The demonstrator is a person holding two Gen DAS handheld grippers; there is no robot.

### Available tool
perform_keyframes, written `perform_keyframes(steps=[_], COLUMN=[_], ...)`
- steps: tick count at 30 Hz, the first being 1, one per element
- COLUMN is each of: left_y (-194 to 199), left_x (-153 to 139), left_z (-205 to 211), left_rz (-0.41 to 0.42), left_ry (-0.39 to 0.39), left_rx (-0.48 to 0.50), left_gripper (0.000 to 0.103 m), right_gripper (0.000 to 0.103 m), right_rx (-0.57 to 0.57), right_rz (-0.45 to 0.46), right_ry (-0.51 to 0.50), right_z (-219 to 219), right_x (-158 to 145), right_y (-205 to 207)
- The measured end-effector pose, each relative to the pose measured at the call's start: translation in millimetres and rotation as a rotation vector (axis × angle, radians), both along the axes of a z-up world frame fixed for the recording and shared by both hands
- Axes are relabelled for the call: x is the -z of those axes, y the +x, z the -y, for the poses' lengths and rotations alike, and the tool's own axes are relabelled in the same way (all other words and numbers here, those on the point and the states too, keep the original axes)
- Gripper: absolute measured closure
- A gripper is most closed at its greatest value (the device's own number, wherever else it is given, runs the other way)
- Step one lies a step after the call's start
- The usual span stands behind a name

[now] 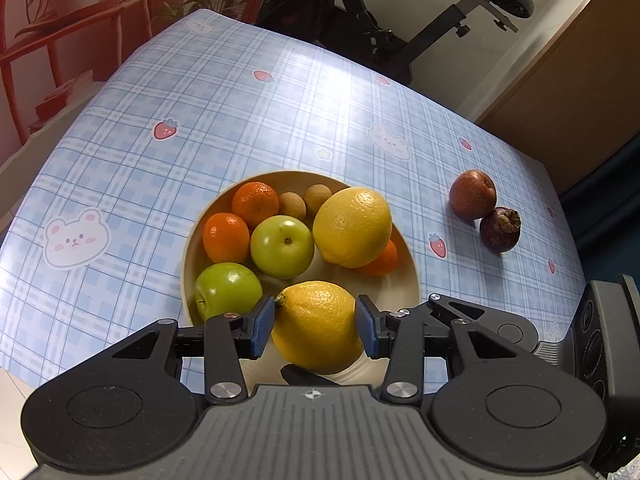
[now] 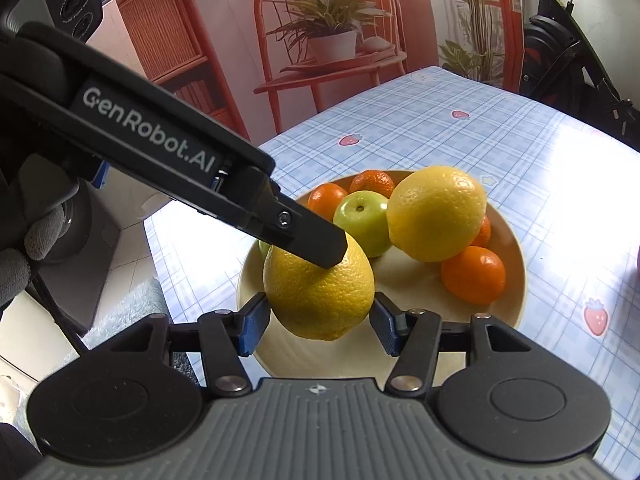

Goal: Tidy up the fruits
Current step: 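Carry the lemon over the cream plate and open both tools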

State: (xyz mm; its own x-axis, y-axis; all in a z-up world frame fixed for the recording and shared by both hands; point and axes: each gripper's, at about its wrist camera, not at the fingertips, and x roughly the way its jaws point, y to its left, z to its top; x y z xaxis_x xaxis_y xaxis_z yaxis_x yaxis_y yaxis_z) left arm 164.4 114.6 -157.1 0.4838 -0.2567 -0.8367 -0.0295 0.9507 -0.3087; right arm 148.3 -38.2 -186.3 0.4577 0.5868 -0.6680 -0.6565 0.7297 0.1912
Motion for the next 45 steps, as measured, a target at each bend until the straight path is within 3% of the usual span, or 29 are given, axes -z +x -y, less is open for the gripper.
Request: perform_keyframes(steps=[24,36,45], left_y=[-1.8,-0.4,2.6], left_x=[5.1,-3.4,-28.1], left_z=[-3.4,0.3,31.6], left_rz=[-0.005,0.025,0.151], left_ry=[0.063,0.066,0.127], left_rx=[0.0,-0.021,0.021], left_gripper=[0.058,0.058,0.058], right_gripper=[0.044,0.034,0.034], right_rx=[-0.026,-0.019,0.001], right_rz=[-0.025,0.044,0.189], right_ry=[0.01,0.027,0.098], right_z=[-9.4,10.0,49.4], right_x=[14.8,3.1,-9.4], right_y=[13.5,2.7,-14.7])
